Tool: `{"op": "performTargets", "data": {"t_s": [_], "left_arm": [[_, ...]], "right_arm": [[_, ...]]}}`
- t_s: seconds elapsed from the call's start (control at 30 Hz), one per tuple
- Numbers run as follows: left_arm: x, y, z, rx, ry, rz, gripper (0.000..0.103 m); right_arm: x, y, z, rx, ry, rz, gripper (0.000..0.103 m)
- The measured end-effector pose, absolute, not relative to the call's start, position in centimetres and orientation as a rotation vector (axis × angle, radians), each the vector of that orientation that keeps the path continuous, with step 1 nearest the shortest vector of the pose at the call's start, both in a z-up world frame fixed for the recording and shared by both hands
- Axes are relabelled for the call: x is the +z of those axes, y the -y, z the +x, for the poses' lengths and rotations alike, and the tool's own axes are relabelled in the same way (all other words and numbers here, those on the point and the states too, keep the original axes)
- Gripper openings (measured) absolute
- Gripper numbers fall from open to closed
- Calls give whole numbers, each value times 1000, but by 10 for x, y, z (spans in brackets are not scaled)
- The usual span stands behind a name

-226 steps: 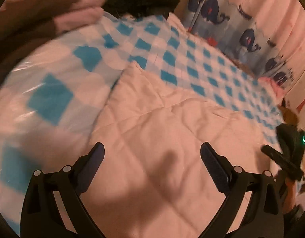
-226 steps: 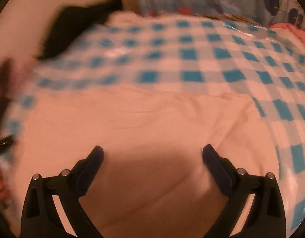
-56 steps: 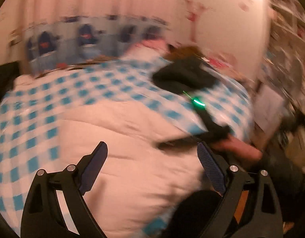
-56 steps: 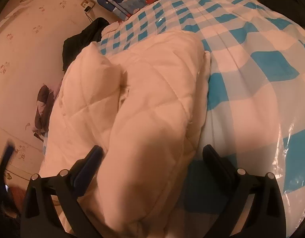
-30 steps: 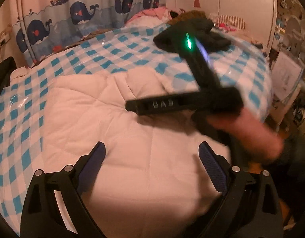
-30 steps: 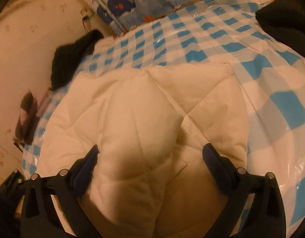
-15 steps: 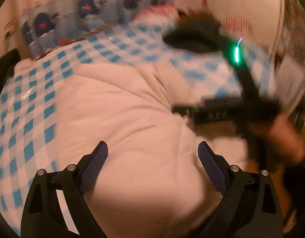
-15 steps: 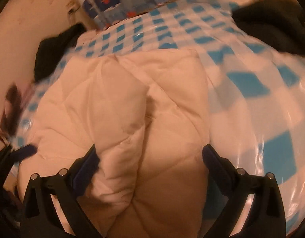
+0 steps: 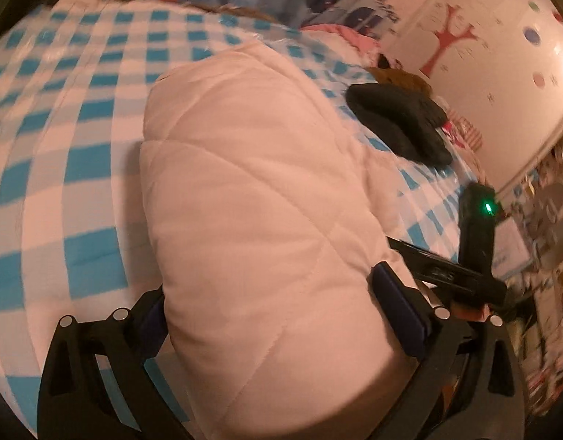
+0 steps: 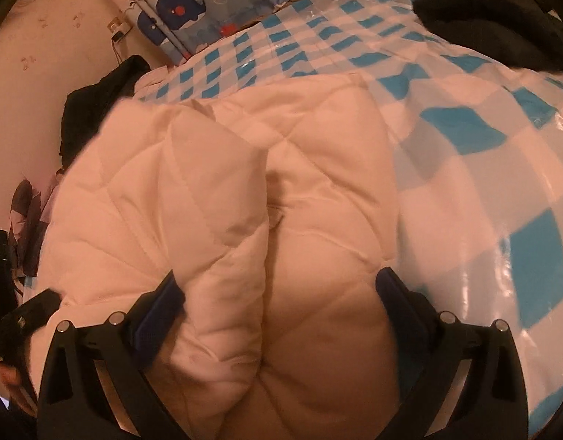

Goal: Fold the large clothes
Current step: 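Press the cream bundle flat with both tools and open them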

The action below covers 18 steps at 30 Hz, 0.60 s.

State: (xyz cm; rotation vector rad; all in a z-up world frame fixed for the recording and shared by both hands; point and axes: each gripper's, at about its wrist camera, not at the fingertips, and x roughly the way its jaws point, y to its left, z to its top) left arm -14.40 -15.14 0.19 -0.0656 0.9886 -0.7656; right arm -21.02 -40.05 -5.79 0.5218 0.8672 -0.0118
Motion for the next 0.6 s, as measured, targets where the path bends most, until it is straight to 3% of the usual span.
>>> {"op": "performTargets", "data": {"t_s": [0.17,0.4,0.6], "left_arm": [[26,114,-132,-699,-941,-59,94],[57,-7,-91,-439,-892,-75,92],[31,-68,-75,-328,-970,-135,92]], "right_arm": [[-49,356,-161,79,-928,509,98],[-42,231,-70,278,-922,471,97],[-55,207,-62,314,-887,479,98]]}}
